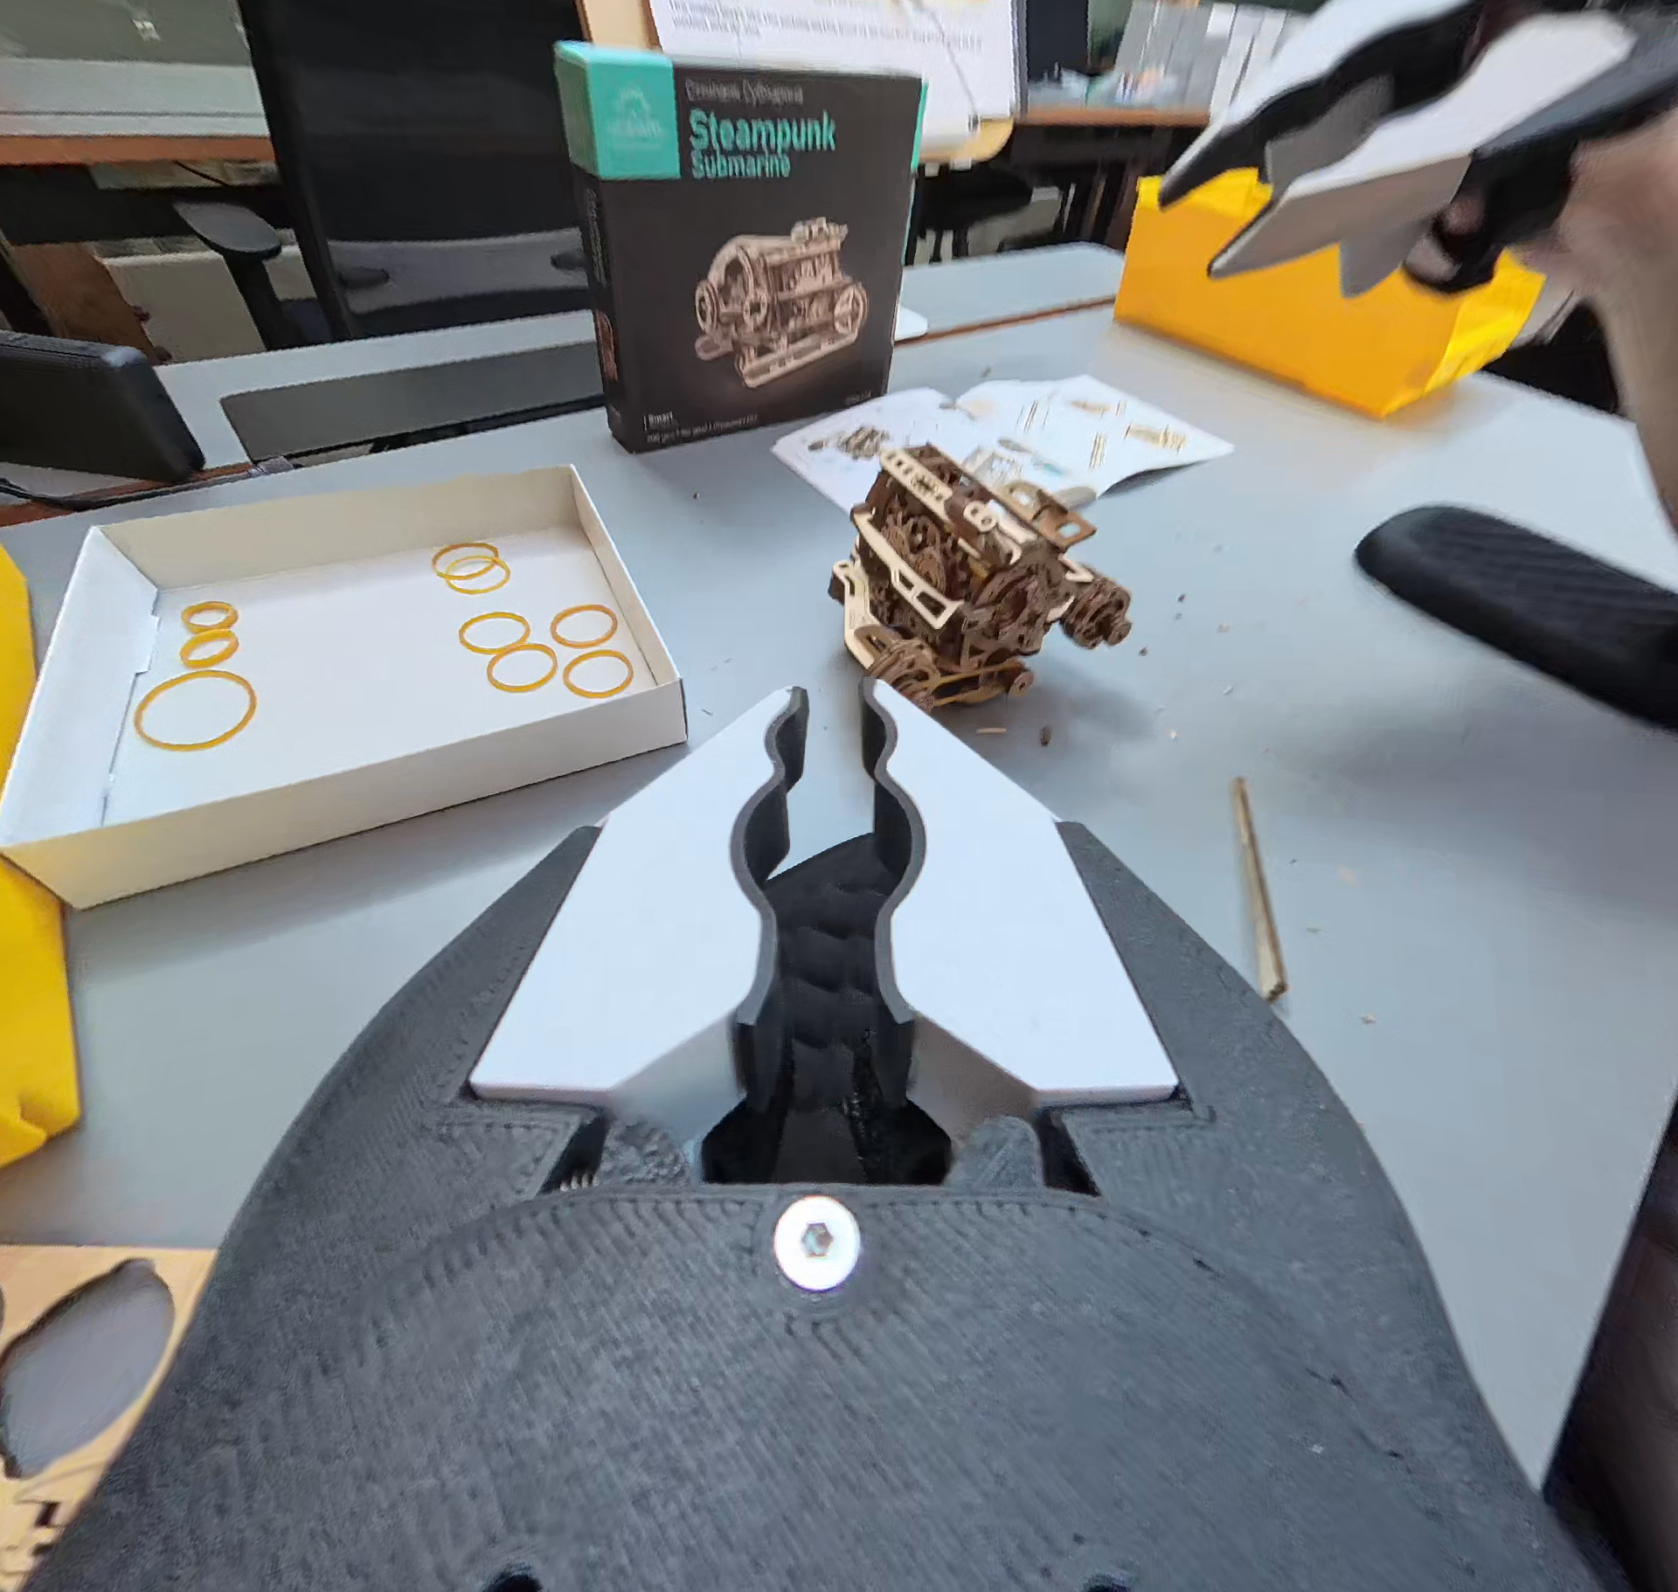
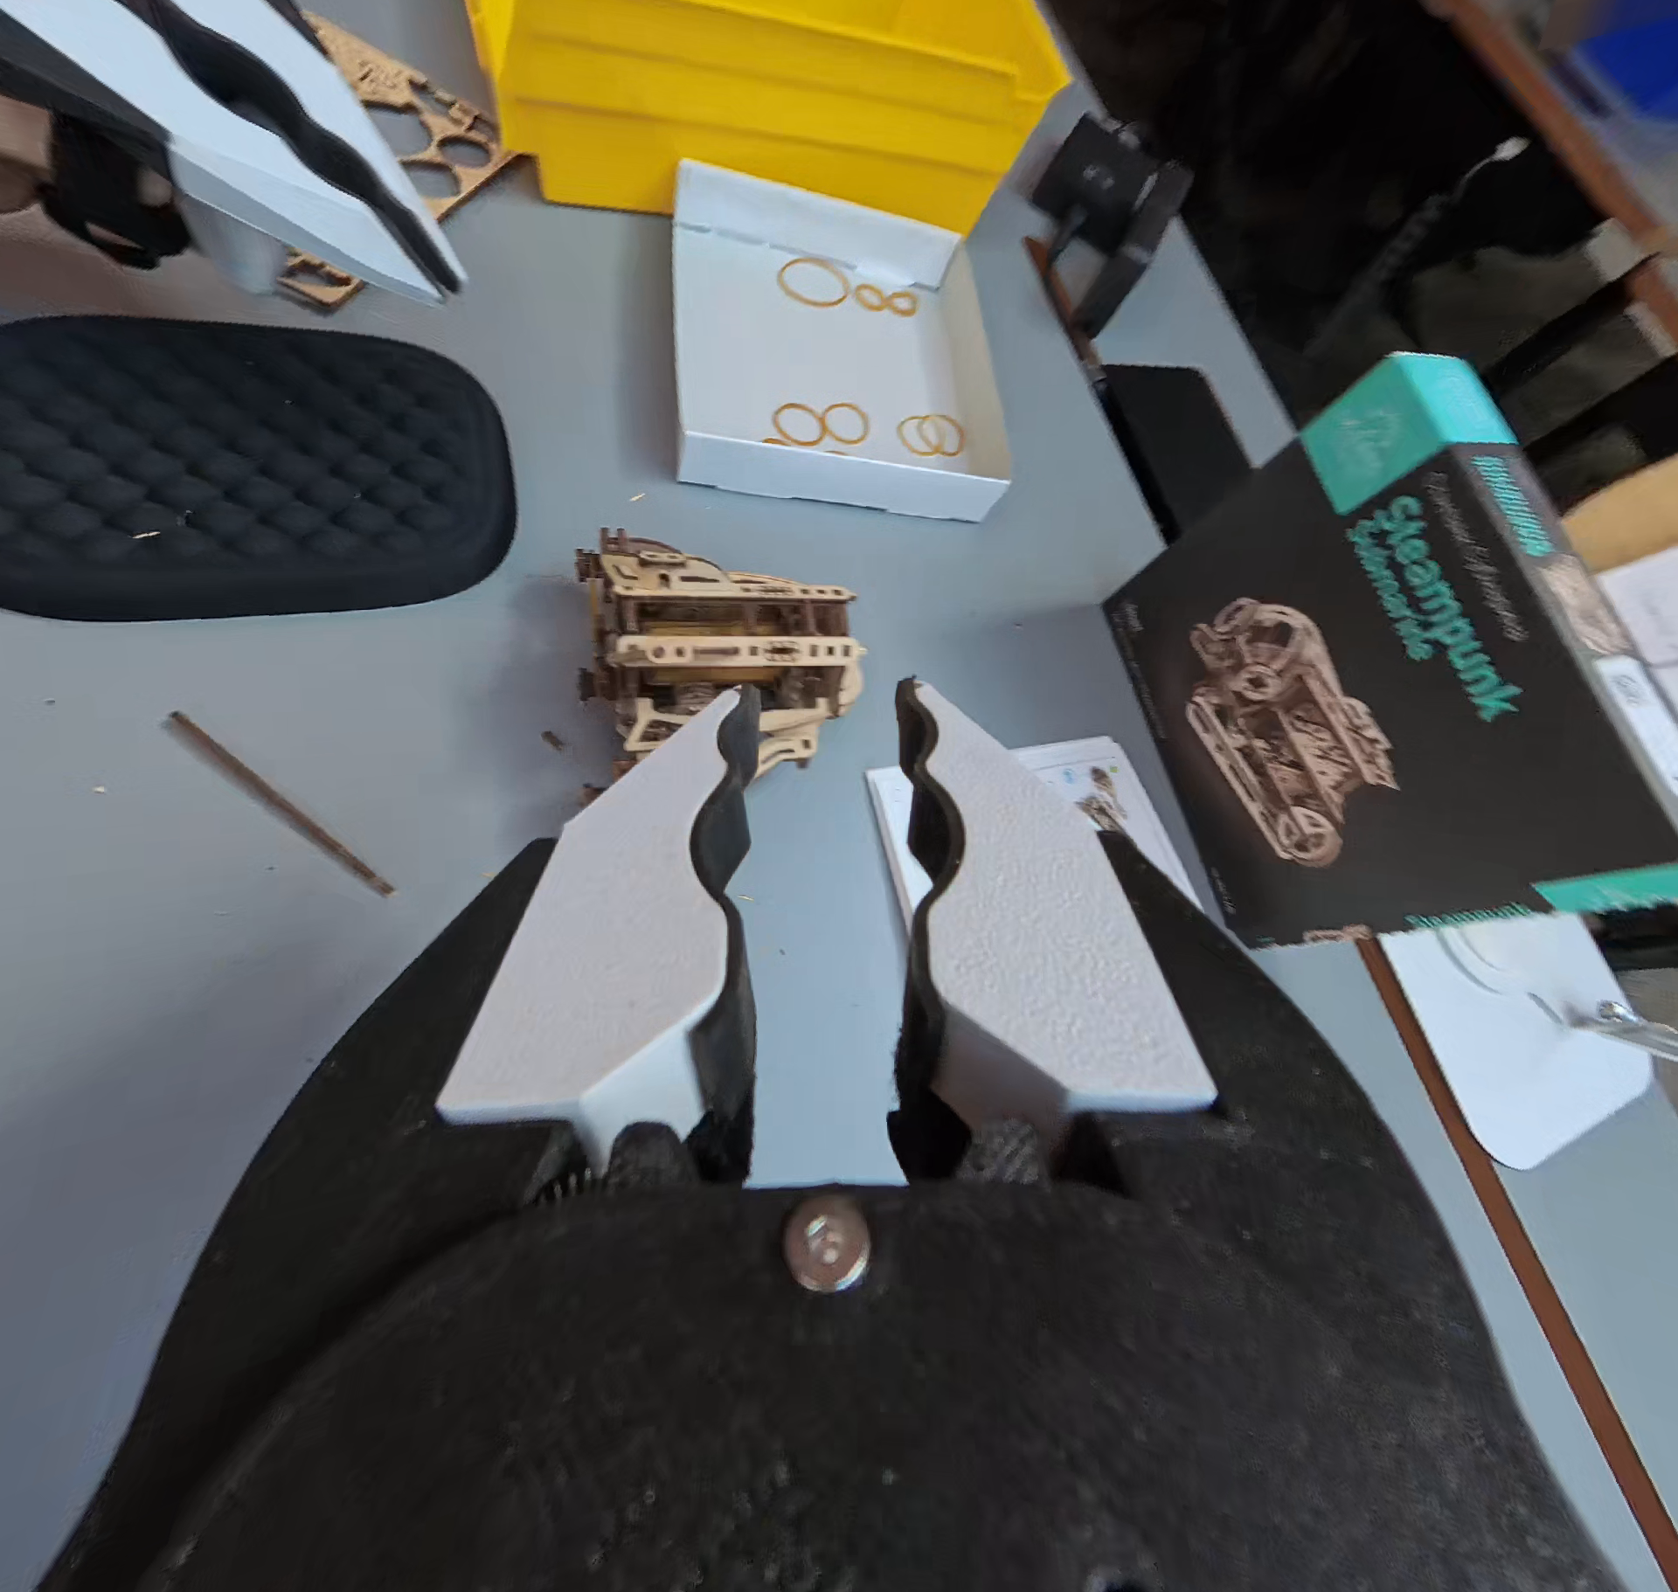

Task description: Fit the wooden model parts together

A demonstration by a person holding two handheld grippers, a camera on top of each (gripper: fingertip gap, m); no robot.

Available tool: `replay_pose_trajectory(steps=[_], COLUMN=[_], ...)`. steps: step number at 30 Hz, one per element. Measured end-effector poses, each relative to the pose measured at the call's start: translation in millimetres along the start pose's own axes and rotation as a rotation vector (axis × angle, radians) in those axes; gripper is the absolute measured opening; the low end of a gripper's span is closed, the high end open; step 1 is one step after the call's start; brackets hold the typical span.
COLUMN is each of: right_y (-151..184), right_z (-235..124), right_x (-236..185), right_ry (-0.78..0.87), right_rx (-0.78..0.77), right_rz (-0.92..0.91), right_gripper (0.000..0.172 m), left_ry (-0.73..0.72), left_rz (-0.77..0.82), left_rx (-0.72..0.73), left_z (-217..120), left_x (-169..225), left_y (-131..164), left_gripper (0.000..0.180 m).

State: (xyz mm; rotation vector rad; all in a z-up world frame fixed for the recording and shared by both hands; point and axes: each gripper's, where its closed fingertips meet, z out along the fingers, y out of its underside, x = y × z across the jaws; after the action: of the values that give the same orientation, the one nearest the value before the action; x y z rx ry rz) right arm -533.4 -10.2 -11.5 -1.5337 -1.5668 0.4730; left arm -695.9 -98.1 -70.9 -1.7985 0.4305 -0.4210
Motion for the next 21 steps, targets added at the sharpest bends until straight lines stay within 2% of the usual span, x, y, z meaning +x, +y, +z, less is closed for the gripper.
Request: replay_pose_trajectory(steps=[5, 7, 9, 13, 18, 21], right_y=[57.4, 83.3, 103.3, 118.4, 113.6, 112.8], right_z=[-47.5, -59.7, -69.3, -74.6, -70.7, -68.0], right_x=[28.7, 34.8, 41.7, 49.8, 41.8, 33.5], right_ry=[0.123, 0.159, 0.208, 0.25, 0.229, 0.202], right_rx=[0.238, 0.301, 0.358, 0.373, 0.391, 0.396], right_rz=[0.104, 0.162, 0.21, 0.206, 0.143, 0.132], right_gripper=[0.036, 0.035, 0.033, 0.032, 0.031, 0.029], left_ry=[0.028, -0.003, -0.043, -0.135, -0.229, -0.217], left_rz=[-0.215, -0.228, -0.197, -0.023, 0.241, 0.268], left_rx=[0.22, 0.243, 0.207, 0.012, -0.375, -0.718], left_z=[-44.8, -54.2, -55.6, -36.9, 11.8, 44.2], left_x=[-4.6, -11.7, -18.0, -33.9, -88.6, -132.7], left_y=[-18.9, -20.6, -20.7, -29.8, -45.6, -19.4], left_gripper=[0.03, 0.03, 0.029, 0.025, 0.015, 0.007])
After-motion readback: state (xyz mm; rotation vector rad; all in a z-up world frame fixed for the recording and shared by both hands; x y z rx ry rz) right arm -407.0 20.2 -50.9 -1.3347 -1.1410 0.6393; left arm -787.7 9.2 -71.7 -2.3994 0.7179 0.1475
